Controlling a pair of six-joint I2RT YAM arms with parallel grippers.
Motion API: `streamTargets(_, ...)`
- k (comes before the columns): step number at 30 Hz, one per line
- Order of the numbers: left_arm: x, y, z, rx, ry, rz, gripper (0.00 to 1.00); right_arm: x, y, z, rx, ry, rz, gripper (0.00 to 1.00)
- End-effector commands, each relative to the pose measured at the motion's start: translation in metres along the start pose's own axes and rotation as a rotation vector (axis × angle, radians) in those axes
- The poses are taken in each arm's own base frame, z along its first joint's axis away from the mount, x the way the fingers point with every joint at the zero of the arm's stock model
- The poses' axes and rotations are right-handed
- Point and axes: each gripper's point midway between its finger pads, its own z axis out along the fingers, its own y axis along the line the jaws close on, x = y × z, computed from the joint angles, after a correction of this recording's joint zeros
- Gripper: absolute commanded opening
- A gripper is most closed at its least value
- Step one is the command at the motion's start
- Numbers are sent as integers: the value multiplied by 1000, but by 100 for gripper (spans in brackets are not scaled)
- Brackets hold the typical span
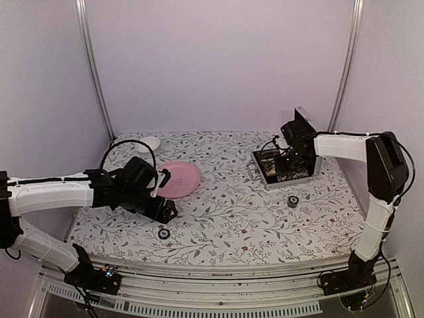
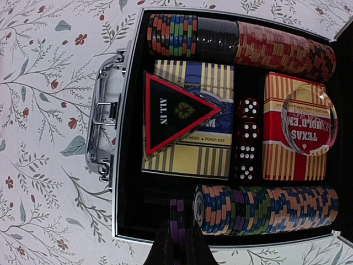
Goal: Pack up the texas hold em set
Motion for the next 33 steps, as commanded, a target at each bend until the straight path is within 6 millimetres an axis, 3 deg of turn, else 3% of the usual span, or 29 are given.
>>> streamTargets(1,0,4,-2,3,-11,-14,90,-4,-14,7,60,12,-38,2)
streamTargets(15,3,3,2,6,6,-5,91,1,-32,17,107,41,-18,3)
streamTargets(18,4,3,2,7,9,-4,91,1,-36,17,125,41,-12,17)
streamTargets(23,5,4,2,5,17,2,91,1,-38,17,132,41,-10,27)
streamTargets(29,11,4,2,3,48,0,91,-5,-35,10,116,21,-6,32)
streamTargets(33,29,11,2,-31,128,-50,89,-19,-26,-10,61,-28,6,38)
